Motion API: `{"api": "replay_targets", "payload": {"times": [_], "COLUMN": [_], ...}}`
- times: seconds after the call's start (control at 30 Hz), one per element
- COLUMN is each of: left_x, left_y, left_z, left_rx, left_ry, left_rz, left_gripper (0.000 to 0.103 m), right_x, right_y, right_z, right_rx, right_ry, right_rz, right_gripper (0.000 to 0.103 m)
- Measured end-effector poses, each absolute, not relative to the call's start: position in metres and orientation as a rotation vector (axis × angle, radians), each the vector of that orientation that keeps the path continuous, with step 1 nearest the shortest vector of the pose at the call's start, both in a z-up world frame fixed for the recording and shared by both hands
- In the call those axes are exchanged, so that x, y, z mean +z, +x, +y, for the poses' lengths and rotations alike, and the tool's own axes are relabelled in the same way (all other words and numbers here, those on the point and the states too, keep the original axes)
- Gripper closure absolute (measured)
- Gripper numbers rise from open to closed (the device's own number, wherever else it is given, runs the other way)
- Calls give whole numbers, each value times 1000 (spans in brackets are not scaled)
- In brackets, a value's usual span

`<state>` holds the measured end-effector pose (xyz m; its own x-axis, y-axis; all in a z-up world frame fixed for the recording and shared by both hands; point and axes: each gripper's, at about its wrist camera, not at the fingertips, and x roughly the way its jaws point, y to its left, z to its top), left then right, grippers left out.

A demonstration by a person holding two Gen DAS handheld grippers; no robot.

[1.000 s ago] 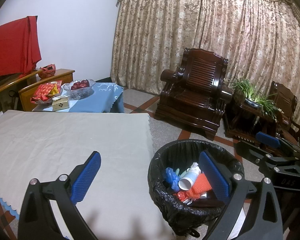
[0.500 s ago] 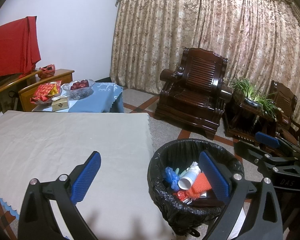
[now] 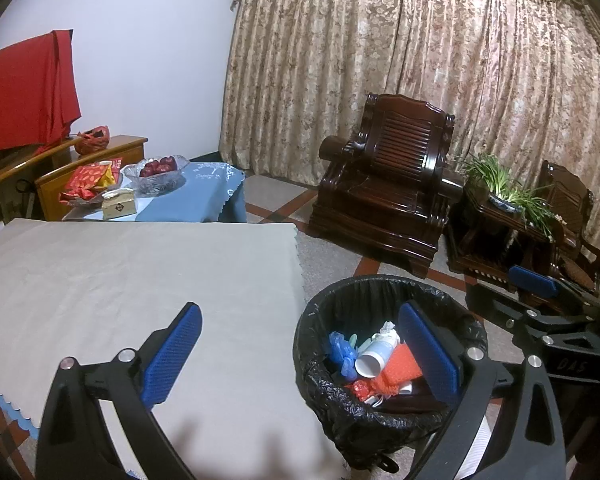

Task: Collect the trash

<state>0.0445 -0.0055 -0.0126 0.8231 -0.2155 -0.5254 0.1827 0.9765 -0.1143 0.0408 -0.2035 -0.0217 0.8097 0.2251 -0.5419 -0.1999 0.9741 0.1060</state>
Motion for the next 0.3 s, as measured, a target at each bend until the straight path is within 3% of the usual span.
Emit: {"api": "replay_targets", "payload": {"times": [0.3], "left_x": [-18], "left_y": [43], "left_z": [-6], "left_rx": [-211], "left_ry": [-55], "left_rz": [574], "left_gripper": [6], "right_x": [-30], "right_y": [43], "right_z": [-205], "right_rx": [223], "right_ry": [49], "right_rz": [592], "right_gripper": [5]}}
